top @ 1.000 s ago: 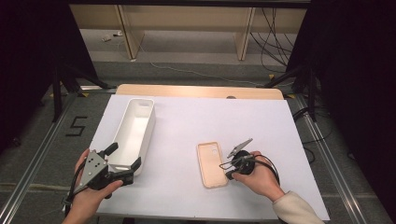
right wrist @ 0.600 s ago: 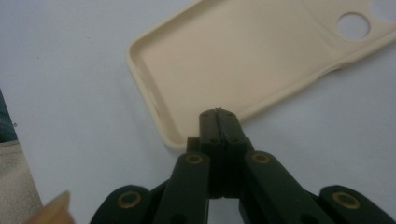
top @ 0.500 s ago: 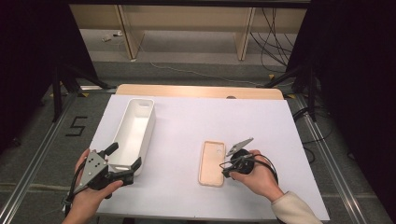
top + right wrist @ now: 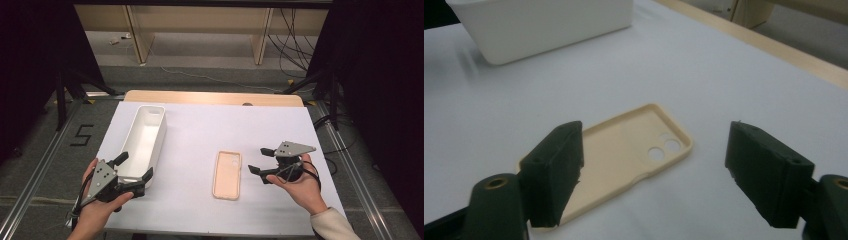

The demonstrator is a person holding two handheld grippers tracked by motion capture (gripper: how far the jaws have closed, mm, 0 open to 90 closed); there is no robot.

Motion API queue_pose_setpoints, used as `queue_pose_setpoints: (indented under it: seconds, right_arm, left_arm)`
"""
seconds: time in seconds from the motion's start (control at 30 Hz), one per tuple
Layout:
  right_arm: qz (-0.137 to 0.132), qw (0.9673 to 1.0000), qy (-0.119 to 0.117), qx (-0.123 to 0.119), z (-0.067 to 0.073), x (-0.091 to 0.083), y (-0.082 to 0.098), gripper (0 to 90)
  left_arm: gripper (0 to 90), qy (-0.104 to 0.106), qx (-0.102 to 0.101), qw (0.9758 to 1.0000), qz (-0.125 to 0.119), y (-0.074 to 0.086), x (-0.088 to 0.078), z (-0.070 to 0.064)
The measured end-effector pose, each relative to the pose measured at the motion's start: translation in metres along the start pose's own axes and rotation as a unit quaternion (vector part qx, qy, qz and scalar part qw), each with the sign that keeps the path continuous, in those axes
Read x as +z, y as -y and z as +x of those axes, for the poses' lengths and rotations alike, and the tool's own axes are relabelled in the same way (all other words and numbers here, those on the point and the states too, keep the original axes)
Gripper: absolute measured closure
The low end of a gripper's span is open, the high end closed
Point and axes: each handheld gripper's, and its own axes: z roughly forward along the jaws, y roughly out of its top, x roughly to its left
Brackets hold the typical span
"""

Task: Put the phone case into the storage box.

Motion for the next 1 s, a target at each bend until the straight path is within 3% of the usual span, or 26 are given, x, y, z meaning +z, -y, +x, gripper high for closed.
queue_pose_setpoints:
  seconds: [0.13,0.17,0.33,0.37,0.53,0.67,0.8,0.9,1.0]
  right_arm:
    - [-0.035,0.9994,-0.003,0.007,0.001,-0.006,0.0,18.1]
    - [-0.057,0.9983,-0.005,0.011,0.002,-0.007,-0.001,17.5]
    - [-0.098,0.995,-0.014,0.017,0.006,-0.018,-0.006,16.4]
    - [-0.1,0.9949,-0.005,0.012,0.006,-0.019,-0.008,16.4]
    - [-0.098,0.995,-0.013,0.018,0.008,-0.021,-0.01,16.4]
    - [-0.08,0.9966,-0.021,0.002,0.011,-0.016,-0.012,16.6]
    - [-0.017,0.9985,-0.038,-0.036,0.02,-0.01,-0.016,17.7]
    - [0.008,0.9964,-0.043,-0.073,0.029,-0.004,-0.019,19.2]
    - [0.04,0.9923,-0.052,-0.105,0.037,0.001,-0.024,20.8]
  left_arm:
    - [6.3,0.0,0.002,1.0,0.003,-0.001,0.0,0.0]
    - [6.3,-0.001,0.003,1.0,0.004,-0.001,0.0,0.0]
    - [6.3,0.001,0.003,1.0,0.001,-0.001,-0.002,-0.001]
    - [6.3,0.001,0.003,1.0,0.002,0.0,-0.003,-0.001]
    - [6.3,-0.001,0.003,1.0,0.001,-0.001,-0.004,0.0]
    - [6.3,0.001,0.005,1.0,0.002,0.0,-0.004,-0.001]
    - [6.3,0.001,0.008,1.0,0.001,0.0,-0.005,-0.001]
    - [6.3,0.001,0.005,1.0,0.001,0.001,-0.007,0.0]
    - [6.2,0.001,0.006,1.0,0.0,0.0,-0.009,-0.001]
